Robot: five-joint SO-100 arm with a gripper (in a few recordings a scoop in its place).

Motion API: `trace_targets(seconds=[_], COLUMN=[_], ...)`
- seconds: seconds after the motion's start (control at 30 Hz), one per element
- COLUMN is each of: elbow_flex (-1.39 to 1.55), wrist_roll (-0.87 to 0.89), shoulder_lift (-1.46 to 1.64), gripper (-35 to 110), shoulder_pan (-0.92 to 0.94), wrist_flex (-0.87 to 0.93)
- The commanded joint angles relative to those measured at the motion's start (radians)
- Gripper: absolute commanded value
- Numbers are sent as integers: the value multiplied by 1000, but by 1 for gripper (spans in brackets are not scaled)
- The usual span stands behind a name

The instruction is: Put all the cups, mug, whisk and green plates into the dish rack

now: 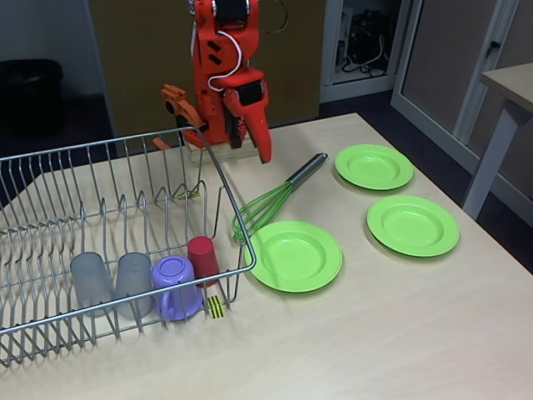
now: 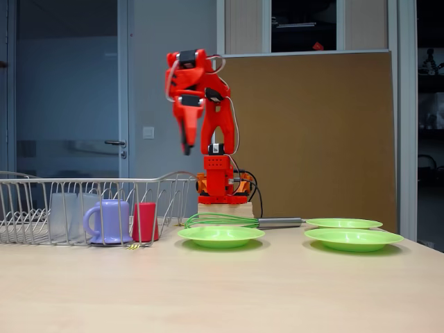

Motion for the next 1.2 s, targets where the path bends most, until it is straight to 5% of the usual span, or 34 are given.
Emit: trace_targets(seconds=[0.0,0.27,0.5,0.7,1.17], elbow_flex=[110,288,388,548,894], wrist_roll=[146,657,723,773,773], shoulder_lift=[156,232,161,112,133], gripper=[38,8,7,30,34], shoulder_pan=[-184,-571,-833,-954,-943], wrist_flex=[48,-137,-255,-344,-706])
